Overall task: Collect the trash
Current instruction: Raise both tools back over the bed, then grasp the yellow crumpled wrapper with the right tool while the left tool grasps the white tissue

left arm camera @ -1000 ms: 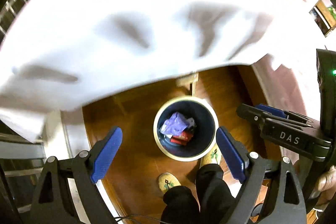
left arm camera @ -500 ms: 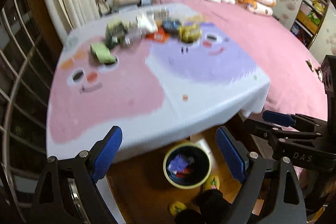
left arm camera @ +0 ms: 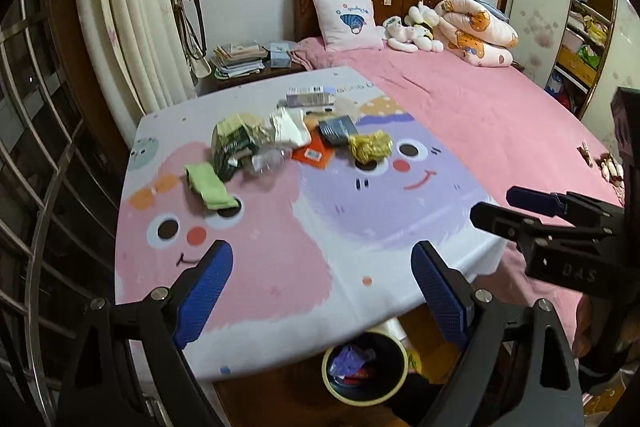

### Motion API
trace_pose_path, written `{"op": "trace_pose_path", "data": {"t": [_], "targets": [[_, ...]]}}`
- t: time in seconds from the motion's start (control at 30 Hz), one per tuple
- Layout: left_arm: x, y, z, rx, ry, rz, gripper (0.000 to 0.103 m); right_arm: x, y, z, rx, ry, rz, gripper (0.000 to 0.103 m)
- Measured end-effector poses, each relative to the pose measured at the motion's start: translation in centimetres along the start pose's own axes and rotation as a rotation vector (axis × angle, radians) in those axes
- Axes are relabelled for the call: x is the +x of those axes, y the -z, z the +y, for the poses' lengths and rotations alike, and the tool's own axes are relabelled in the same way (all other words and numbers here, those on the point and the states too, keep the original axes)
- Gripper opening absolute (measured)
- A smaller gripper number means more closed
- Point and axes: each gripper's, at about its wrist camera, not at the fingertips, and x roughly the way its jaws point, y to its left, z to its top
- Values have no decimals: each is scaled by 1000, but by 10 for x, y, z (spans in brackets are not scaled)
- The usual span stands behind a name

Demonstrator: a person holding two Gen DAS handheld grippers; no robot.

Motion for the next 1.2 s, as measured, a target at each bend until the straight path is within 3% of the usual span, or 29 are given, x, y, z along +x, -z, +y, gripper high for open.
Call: {"op": "trace_pose_path", "data": {"t": [0.27,0.5,0.67,1.0,1.1,1.2], "targets": [[69,-53,16,-101,-79,64,90,73,-67,-35,-60,-24,42,66],[142,-101,29,-216,-132,146,90,155,-127,-69,-103,-103,155,66],[187,-120,36,-302,-159,186,89,207,-151,-81,-153,-169,235,66],[237,-136,46,-325,-223,247,89,279,-147,-78,-249,-289,408,66],[247,-142,51,-330,-232,254,89,286,-139,-73,-295,-315,438,52],[255,-147,55,-325,-232,260,89,285,-135,-69,-355,-321,431,47]]}}
